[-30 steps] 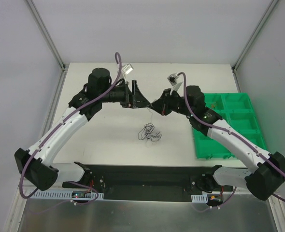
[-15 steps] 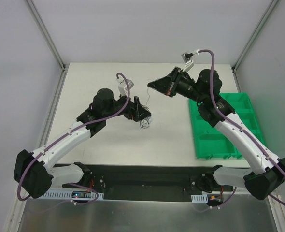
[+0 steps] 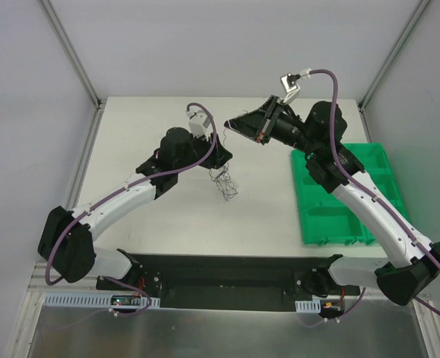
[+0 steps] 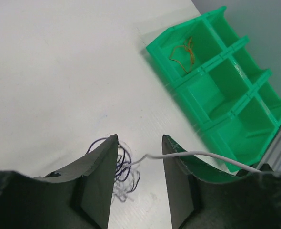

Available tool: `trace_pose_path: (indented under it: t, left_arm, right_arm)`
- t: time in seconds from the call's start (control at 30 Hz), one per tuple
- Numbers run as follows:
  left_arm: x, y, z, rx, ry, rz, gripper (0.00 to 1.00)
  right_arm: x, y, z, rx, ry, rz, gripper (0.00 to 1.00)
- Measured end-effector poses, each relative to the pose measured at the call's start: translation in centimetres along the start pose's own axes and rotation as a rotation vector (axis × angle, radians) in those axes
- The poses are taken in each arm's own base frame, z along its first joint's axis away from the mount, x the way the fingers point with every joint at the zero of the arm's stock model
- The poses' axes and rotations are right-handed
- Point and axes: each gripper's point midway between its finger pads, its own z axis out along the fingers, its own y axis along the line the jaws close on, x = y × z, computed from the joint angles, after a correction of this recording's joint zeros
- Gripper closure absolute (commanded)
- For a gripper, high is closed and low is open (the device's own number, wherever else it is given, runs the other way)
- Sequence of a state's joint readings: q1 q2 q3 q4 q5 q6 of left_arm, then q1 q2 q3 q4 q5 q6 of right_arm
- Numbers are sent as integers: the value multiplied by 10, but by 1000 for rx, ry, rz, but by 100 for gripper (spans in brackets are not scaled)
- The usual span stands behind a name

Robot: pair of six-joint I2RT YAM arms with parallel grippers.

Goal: Untangle the cables

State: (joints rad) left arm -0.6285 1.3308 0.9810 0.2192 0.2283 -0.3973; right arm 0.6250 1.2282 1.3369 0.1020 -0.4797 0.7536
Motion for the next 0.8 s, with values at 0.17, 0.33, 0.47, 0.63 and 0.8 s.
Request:
trace_pose_path:
  t: [0.17, 0.33, 0.47, 0.63, 0.8]
  left_arm:
    - [30, 33, 23, -108, 70, -28, 66]
    - [104, 81, 27, -224, 249, -80, 69]
    - [135, 109, 14, -299, 334, -122, 70]
    - [138, 122, 0, -345, 347, -144, 70]
    - [147, 132, -18, -379, 355, -173, 72]
  right_arm:
    - [-16, 32, 4, -46, -14, -21, 100]
    - [-54, 99, -4, -157, -91, -91, 100]
    - [-80, 146, -25, -238, -165, -153, 100]
    - [-106, 157, -45, -223, -246, -205, 100]
    - [-132, 158, -61, -165, -311, -237, 100]
